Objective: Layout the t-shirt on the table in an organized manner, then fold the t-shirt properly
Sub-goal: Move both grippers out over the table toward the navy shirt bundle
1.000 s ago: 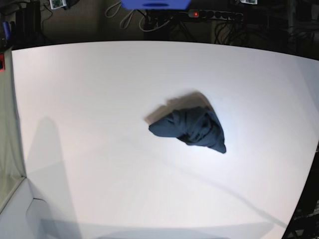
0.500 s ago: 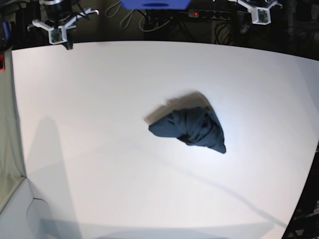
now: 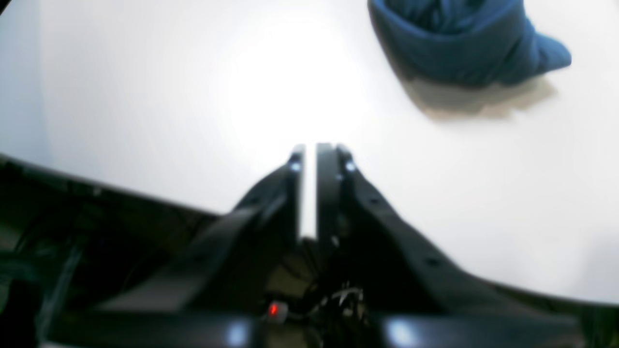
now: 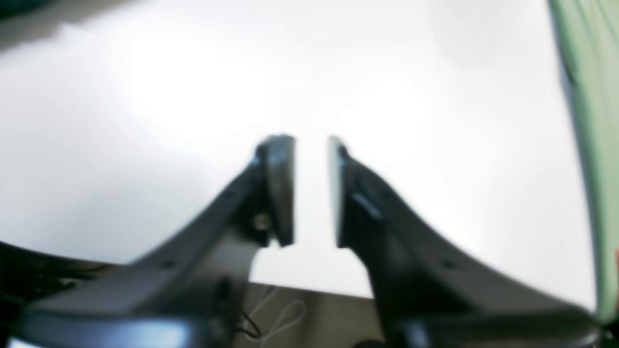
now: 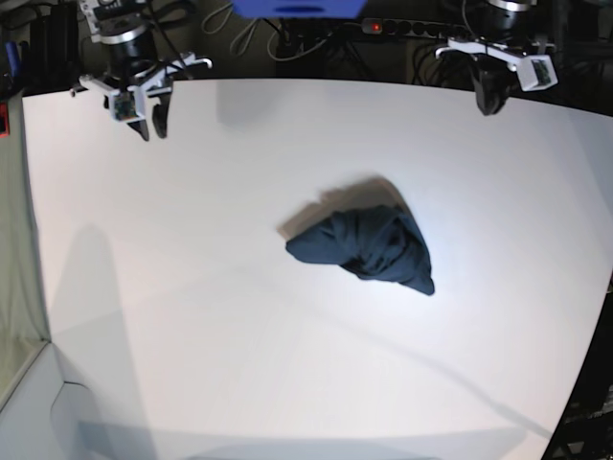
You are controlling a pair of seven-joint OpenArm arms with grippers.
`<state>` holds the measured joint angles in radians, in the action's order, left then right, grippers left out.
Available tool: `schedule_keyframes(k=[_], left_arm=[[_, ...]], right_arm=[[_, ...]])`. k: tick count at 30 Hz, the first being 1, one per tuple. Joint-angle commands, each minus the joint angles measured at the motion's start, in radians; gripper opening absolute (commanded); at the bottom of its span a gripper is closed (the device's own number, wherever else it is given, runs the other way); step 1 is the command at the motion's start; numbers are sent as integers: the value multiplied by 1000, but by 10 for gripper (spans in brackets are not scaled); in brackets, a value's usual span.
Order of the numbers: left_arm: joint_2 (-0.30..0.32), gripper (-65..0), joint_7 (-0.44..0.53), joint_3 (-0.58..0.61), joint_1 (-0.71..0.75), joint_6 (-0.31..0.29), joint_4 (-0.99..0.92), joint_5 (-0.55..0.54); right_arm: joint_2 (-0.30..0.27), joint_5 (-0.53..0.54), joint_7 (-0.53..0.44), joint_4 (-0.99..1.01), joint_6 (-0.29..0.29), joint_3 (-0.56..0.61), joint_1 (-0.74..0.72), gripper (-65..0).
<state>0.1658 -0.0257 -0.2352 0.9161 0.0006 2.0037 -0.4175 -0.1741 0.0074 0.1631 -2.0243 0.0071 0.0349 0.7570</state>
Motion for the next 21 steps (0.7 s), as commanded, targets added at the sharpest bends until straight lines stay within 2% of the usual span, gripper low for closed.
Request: schedule_keyframes(k=[1, 4, 7, 11, 13, 17, 21], left_arm=[[5, -476, 23, -5, -4, 0, 18, -2], [30, -310, 23, 3, -52, -1, 16, -2], [53, -223, 23, 4, -108, 0, 9, -2], [54, -224, 8, 4, -213, 3, 2, -2], [51, -224, -61, 4, -272, 0, -10, -2], [39, -224, -267, 12, -424, -3, -40, -8], [22, -224, -372, 29, -538, -4, -102, -1]], right_arm=[[-3, -1, -24, -20, 0, 9, 0, -440], [-3, -1, -3, -20, 0, 36, -23, -376], [-5, -1, 56, -20, 0, 63, -61, -347], [-3, -1, 137, -20, 0, 75, -106, -343], [-3, -1, 154, -20, 0, 89, -120, -343], [-3, -1, 163, -19, 0, 93, -138, -343], [-3, -1, 163, -17, 0, 93, -139, -343]])
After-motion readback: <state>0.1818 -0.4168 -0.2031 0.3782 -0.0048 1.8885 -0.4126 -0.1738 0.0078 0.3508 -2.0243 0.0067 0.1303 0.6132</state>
